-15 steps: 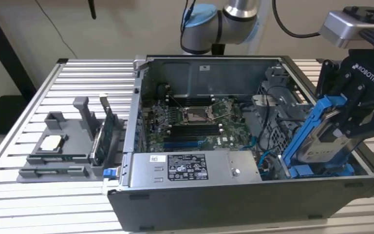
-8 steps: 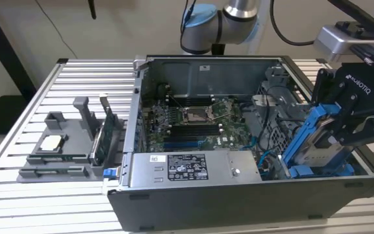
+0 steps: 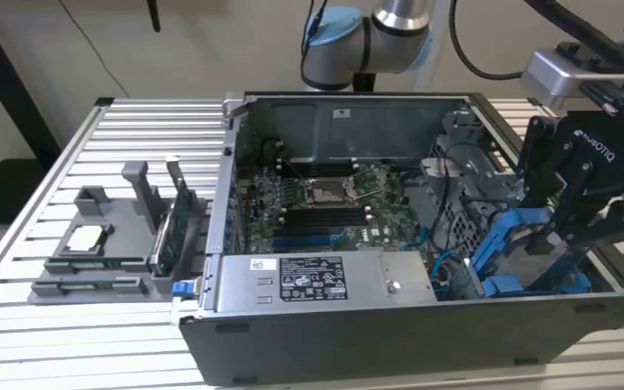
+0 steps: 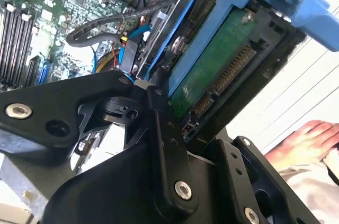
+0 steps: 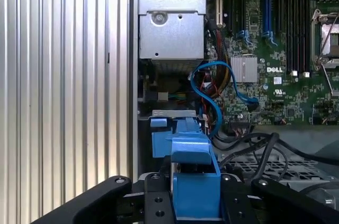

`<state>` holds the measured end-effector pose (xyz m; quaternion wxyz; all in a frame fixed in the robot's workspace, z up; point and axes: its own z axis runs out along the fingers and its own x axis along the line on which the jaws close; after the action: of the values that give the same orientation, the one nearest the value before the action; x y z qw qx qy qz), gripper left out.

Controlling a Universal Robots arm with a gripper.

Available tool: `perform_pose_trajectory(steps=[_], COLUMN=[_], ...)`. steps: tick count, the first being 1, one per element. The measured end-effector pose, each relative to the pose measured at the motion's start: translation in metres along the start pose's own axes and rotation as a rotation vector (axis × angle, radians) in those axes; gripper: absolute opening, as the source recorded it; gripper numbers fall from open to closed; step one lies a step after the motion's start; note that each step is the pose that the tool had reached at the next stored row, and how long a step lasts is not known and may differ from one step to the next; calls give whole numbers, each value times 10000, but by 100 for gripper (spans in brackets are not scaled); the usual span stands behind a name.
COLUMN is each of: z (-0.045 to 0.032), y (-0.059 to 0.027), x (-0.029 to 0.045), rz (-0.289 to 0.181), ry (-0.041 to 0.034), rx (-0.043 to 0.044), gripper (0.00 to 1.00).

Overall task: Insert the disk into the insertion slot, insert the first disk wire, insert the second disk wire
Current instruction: 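Insert the disk into the insertion slot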

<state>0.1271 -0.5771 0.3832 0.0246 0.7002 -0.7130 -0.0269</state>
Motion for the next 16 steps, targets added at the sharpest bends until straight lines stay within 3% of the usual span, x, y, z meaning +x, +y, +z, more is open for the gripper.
perform_pose_trajectory(steps=[1, 3, 10, 12, 15, 16], z=[0, -14, -159, -162, -146, -142], y=[-1, 0, 18, 37, 79, 84], x=[0, 0, -15, -23, -47, -51], rz=[-1, -1, -1, -2, -154, -204], ry=[0, -1, 2, -2, -49, -72], rx=[2, 1, 3, 31, 766, 776], gripper=[34, 47, 47, 47, 47, 47])
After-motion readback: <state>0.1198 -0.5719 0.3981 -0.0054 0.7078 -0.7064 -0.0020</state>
